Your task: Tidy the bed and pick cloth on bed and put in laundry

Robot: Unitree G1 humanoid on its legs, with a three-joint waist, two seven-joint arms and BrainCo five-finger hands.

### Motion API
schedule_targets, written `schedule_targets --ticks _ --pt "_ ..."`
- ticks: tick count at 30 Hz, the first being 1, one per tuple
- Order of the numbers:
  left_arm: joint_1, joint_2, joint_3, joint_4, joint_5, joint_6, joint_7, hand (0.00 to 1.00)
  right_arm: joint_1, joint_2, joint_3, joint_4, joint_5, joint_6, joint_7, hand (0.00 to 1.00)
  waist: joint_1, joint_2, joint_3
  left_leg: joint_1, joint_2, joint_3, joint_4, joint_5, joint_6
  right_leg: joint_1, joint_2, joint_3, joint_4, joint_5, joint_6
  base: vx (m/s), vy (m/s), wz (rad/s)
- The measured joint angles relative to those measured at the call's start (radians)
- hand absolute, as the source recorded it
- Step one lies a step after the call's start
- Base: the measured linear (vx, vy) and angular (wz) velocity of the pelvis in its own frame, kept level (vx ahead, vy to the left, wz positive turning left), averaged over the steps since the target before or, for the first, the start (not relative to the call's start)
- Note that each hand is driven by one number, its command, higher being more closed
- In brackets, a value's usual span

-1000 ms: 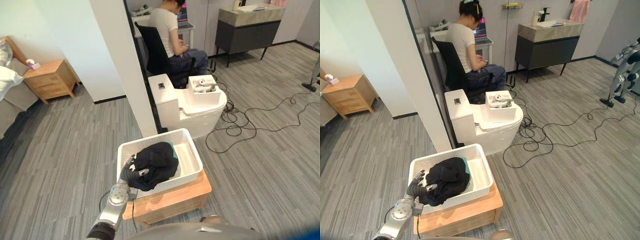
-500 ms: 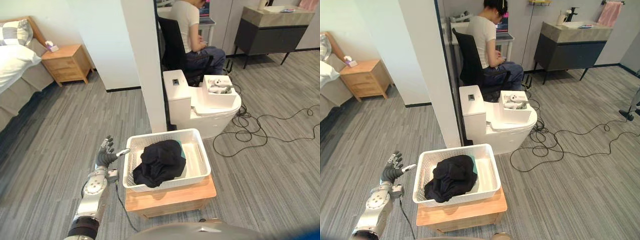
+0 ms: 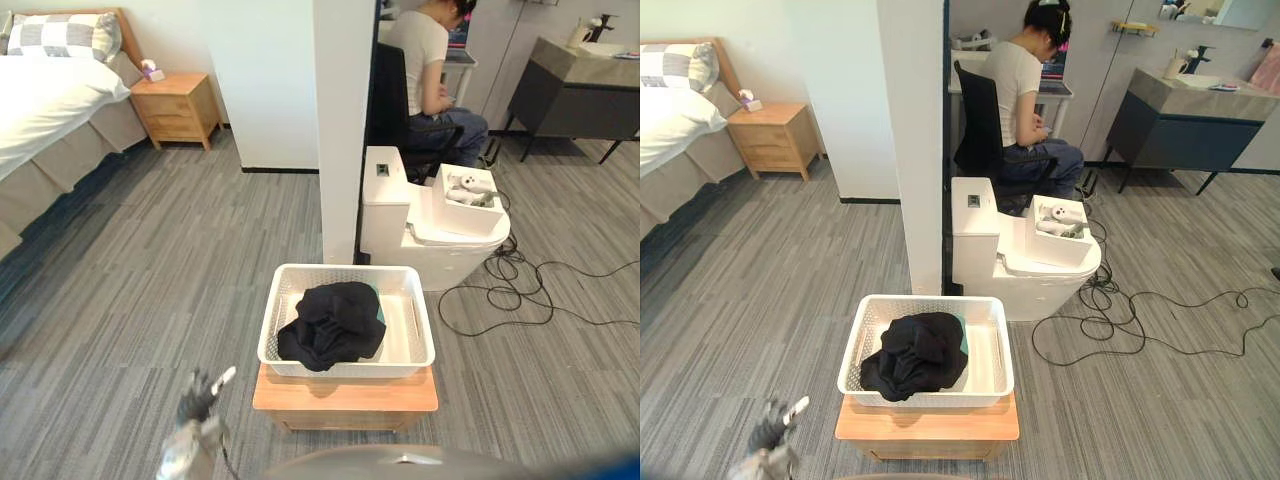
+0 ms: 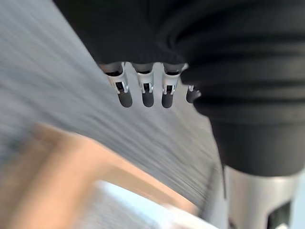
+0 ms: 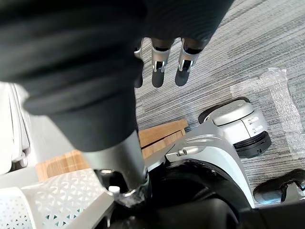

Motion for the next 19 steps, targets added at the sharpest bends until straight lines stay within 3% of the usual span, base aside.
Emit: schedule_targets --ticks 1,6,10,12,15,19 --pt "0.015 -0.024 0.035 0.085 0.017 -0.003 -0.035 0.0 0.0 0.0 0.0 0.001 -0.019 0.0 -0.001 0.0 0.011 0.0 0.0 -0.001 0.0 0.0 0.0 0.0 0.0 0.001 0.0 -0.002 -0.001 0.0 0.0 0.0 0.0 0.0" --pt "0.043 -0.065 0.07 0.2 0.147 -0.004 -0.114 0.0 -0.003 -0.003 0.0 0.008 -0.025 0.005 -0.012 0.0 0.018 0.008 -0.009 0.001 0.004 -0.007 -0.003 0.003 -0.001 0.014 0.0 -0.019 -0.011 0.001 0.0 -0.03 -0.045 0.09" --pt "0.03 -0.09 0.075 0.239 0.289 0.058 -0.164 0.0 -0.007 0.0 0.003 0.023 -0.027 0.032 -0.025 0.0 0.039 0.022 -0.024 0.001 0.009 -0.004 -0.017 0.012 -0.003 0.013 0.003 -0.019 -0.016 0.004 -0.001 -0.02 -0.047 -0.01" --pt "0.024 -0.1 0.079 0.242 0.359 0.124 -0.165 0.0 -0.01 -0.003 0.01 0.023 -0.053 0.041 -0.036 0.0 0.039 0.034 -0.032 0.001 0.015 -0.001 -0.021 0.014 -0.007 0.01 0.01 -0.019 -0.02 0.005 -0.003 -0.02 -0.055 -0.02" --pt "0.008 -0.099 0.079 0.252 0.392 0.173 -0.161 0.0 -0.024 -0.001 0.017 0.023 -0.088 0.064 -0.057 0.0 0.04 0.04 -0.037 0.002 0.024 0.003 -0.032 0.02 -0.015 0.01 0.021 -0.019 -0.032 0.01 -0.009 0.0 -0.061 -0.03" --pt "-0.017 -0.093 0.077 0.279 0.398 0.202 -0.143 0.0 -0.047 -0.003 0.028 0.049 -0.106 0.068 -0.073 0.0 0.043 0.042 -0.039 0.001 0.037 0.008 -0.038 0.025 -0.025 0.014 0.036 -0.017 -0.04 0.015 -0.016 0.03 -0.054 -0.03"
